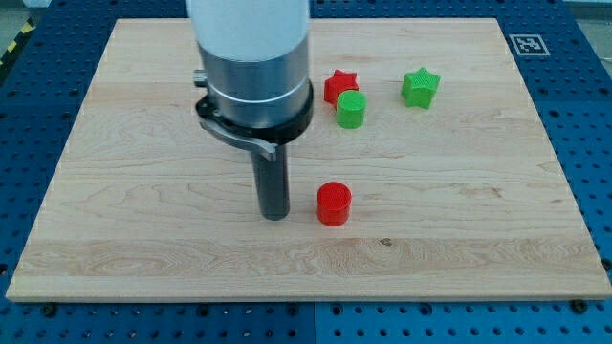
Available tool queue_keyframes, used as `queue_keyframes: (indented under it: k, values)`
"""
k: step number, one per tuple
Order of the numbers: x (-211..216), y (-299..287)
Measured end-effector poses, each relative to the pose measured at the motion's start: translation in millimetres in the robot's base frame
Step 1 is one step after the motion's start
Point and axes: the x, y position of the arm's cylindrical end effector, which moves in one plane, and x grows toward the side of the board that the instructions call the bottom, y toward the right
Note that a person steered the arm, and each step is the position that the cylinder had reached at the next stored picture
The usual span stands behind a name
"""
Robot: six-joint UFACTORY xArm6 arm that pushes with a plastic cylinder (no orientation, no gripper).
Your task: Drag the red circle to the right
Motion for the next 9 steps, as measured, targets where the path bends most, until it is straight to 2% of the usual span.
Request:
queue_keyframes:
  k: [3,4,8,9]
  values:
    - [6.8,98.1]
    - [25.6,98.1]
    - [25.7,97.3]
    - [36.5,97.4]
